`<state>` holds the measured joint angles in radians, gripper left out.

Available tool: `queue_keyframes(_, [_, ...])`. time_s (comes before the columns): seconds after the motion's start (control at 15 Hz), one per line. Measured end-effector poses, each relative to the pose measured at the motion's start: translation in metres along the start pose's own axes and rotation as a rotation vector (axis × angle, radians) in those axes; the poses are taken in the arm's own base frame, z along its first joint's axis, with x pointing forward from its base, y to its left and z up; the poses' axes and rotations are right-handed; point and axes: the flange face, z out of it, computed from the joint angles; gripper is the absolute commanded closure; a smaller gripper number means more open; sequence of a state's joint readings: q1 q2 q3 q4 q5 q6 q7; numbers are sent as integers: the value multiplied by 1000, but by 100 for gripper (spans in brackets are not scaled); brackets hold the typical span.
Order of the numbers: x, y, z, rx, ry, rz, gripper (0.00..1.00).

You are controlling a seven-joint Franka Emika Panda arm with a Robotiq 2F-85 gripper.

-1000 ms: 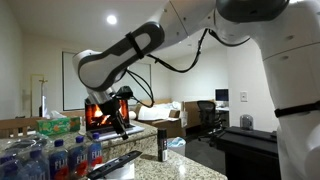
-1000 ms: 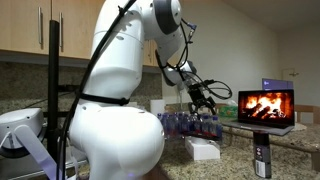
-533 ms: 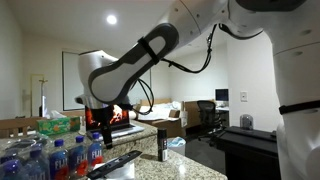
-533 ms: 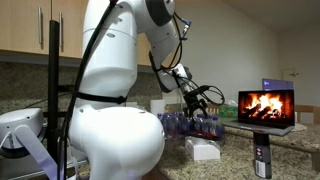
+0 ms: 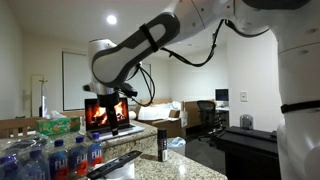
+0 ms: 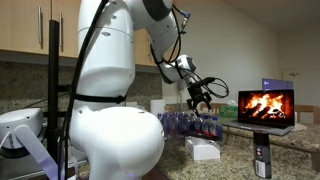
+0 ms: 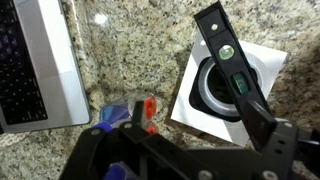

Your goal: Put the bottle on the can, then pick the black object and put it on the can, then pick the clear tape and put it on the counter

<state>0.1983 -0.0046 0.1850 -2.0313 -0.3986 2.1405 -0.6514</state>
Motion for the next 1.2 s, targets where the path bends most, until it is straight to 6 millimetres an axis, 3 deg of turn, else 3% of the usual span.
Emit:
queue_keyframes(0.33, [12,-10,5,-13,10,-37,0])
queue_keyframes(0.6, [39,-55,17,-29,15,-155,0])
queue_keyframes(0.8, [45,-76,26,-9,4,-195,0])
queue_keyframes(1.2, [32,-72,48,60,23,-258,0])
